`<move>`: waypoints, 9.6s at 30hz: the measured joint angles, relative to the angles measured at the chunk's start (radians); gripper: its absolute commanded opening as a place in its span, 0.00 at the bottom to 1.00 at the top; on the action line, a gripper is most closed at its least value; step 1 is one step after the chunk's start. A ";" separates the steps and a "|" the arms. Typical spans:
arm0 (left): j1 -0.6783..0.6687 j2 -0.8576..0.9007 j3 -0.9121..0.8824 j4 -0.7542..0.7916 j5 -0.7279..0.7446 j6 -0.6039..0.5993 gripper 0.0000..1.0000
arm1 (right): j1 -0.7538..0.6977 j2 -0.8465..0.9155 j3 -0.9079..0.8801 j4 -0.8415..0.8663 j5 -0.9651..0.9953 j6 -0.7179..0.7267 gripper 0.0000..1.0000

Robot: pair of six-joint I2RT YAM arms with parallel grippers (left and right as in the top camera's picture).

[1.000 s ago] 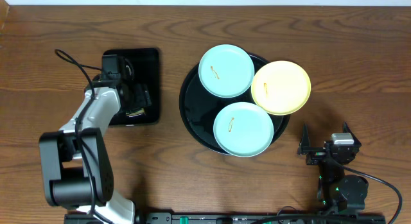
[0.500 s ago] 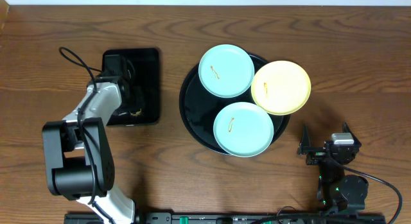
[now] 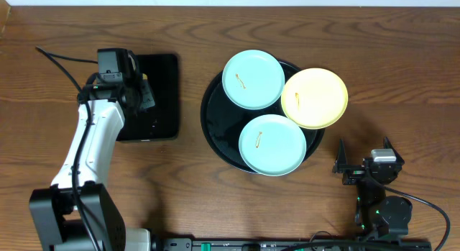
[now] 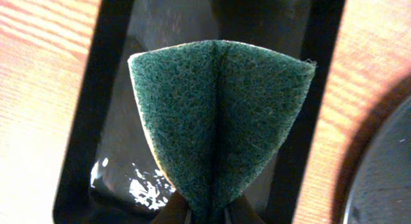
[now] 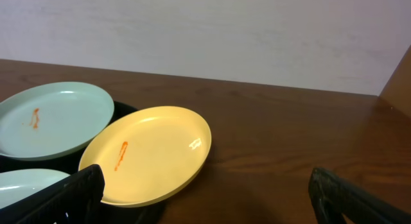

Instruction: Clean dirty plates on tray and stack at the side

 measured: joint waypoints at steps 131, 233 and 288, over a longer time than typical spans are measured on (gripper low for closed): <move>-0.016 0.060 -0.085 0.109 0.025 0.079 0.81 | 0.000 0.000 0.000 0.000 0.000 0.000 0.99; 0.024 -0.141 -0.067 0.135 0.074 0.025 0.07 | 0.062 1.365 1.470 -1.266 -0.315 0.153 0.64; 0.024 -0.042 -0.083 0.148 0.074 0.025 0.08 | 0.375 1.520 0.800 -0.596 -0.046 0.764 0.01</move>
